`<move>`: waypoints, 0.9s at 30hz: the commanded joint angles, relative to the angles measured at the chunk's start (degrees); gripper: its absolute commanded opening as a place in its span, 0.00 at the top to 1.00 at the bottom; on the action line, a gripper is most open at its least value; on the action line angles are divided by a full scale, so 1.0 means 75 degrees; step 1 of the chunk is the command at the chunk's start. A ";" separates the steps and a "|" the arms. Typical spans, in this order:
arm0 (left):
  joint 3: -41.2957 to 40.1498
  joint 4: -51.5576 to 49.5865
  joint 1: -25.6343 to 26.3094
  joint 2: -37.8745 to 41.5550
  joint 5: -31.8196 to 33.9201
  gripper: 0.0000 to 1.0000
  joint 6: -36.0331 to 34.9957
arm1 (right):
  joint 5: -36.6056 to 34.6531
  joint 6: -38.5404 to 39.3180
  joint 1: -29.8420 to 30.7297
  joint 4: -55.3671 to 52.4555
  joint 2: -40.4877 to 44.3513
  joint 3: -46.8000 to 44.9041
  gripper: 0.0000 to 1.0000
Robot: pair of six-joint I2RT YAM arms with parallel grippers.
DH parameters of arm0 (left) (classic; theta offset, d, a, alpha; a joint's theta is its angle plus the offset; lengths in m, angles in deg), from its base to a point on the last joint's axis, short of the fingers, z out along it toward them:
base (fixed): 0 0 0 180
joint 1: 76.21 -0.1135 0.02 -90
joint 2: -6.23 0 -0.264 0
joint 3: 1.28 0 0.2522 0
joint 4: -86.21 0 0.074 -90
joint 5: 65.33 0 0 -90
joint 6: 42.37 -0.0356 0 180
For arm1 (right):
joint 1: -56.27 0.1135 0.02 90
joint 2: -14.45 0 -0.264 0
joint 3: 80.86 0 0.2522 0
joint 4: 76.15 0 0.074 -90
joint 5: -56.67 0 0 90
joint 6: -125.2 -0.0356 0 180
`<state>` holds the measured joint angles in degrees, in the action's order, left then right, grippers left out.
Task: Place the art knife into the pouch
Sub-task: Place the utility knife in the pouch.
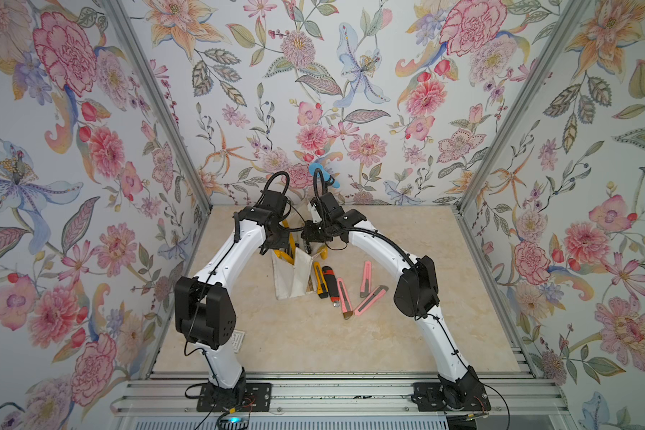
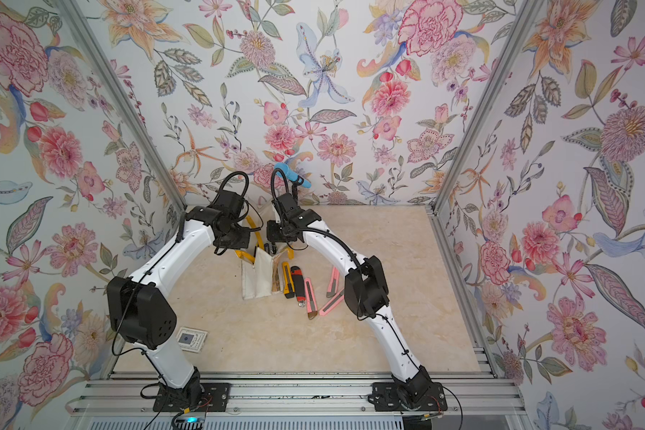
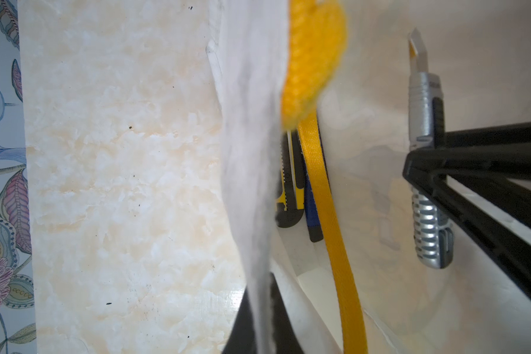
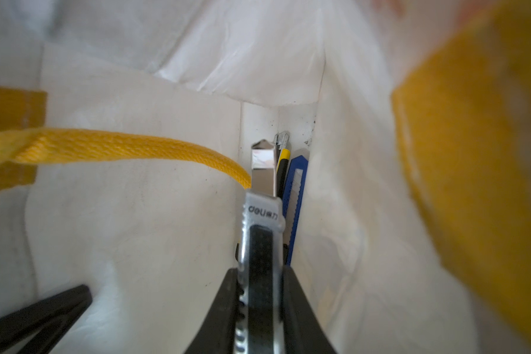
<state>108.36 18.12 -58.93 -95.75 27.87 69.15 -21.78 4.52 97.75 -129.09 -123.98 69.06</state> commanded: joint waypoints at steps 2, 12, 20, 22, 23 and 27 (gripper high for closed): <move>-0.0069 -0.0104 0.0081 0.0220 0.0041 1.00 0.0119 | -0.0002 0.0097 -0.0037 -0.0296 0.0031 -0.0064 0.74; -0.0103 -0.0106 0.0075 0.0261 0.0085 1.00 0.0210 | 0.0246 0.0184 -0.0075 -0.0294 -0.0048 0.0148 0.63; -0.0064 -0.0027 0.0086 0.0243 0.0151 1.00 0.0209 | 0.0157 0.0476 -0.0024 -0.0284 0.0323 0.0555 0.55; 0.0038 -0.0001 0.0070 0.0260 0.0264 1.00 0.0200 | 0.0153 0.0609 -0.0042 -0.0291 0.0464 0.0864 0.52; 0.0069 0.0071 0.0044 0.0262 0.0228 1.00 0.0179 | 0.0148 0.0639 -0.0052 -0.0284 0.0547 0.1032 0.50; 0.0285 0.0244 0.0007 0.0149 0.0171 1.00 0.0131 | 0.0168 0.0732 -0.0208 -0.0285 0.1011 0.1273 0.48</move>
<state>108.47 18.34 -58.93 -95.75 28.07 69.74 -20.30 8.30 97.20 -130.42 -122.54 76.18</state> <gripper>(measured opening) 0.057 0.515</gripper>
